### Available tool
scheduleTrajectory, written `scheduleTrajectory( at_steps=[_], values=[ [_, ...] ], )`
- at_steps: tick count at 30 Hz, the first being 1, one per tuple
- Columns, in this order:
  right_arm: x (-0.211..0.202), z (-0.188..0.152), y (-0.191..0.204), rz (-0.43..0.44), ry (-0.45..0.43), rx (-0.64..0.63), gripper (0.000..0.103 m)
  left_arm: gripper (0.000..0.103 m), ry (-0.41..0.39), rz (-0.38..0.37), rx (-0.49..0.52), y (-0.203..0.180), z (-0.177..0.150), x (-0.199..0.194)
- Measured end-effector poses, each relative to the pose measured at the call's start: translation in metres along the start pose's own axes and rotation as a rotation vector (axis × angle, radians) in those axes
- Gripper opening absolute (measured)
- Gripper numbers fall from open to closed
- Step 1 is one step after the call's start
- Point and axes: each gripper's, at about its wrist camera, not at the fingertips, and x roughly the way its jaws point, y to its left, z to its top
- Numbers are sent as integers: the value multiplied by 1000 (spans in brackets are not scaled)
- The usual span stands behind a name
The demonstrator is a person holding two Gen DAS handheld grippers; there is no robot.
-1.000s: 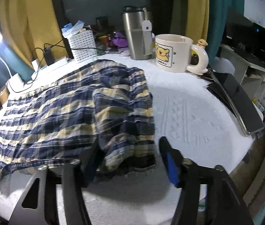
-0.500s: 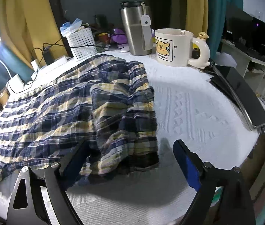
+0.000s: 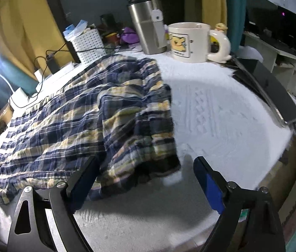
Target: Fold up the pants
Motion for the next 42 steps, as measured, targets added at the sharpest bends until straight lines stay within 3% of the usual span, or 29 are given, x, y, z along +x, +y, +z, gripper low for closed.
scheduleTrajectory(
  at_steps=[1, 2, 9, 18, 21, 23, 25, 32, 36, 38, 39, 40, 42],
  values=[
    [-2, 0, -2, 4, 2, 9, 92, 38, -13, 1, -13, 4, 1, -4],
    [-5, -2, -3, 20, 9, 29, 92, 40, -27, -4, -28, 8, 2, -7],
    [-3, -13, 8, 136, 68, 75, 92, 42, -36, -24, -37, 9, 8, -5],
    [36, 27, 14, 216, -7, 150, 95, 43, 6, -51, -16, -7, 10, 13],
    [52, 38, 15, 274, 2, 191, 29, 43, 10, -53, -17, -13, 10, 15],
    [64, 42, 15, 285, 12, 208, 16, 43, 14, -53, -15, -16, 11, 15],
    [65, 48, 14, 275, 1, 191, 11, 43, 10, -57, -16, -19, 11, 13],
    [53, 74, -5, 187, -47, 123, 10, 43, 2, -95, 28, -36, 21, 6],
    [66, 75, -7, 152, 3, 63, 10, 43, 32, -104, 44, -39, 23, 18],
    [67, 70, -1, 113, 7, 6, 15, 43, 33, -104, 40, -38, 25, 21],
    [67, 67, 0, 91, 10, -22, 29, 43, 28, -106, 39, -38, 26, 21],
    [66, 65, 1, 62, 8, -42, 62, 43, 21, -107, 38, -37, 29, 21],
    [59, 61, -1, 5, -24, -59, 103, 43, 17, -107, 39, -36, 33, 23]
  ],
)
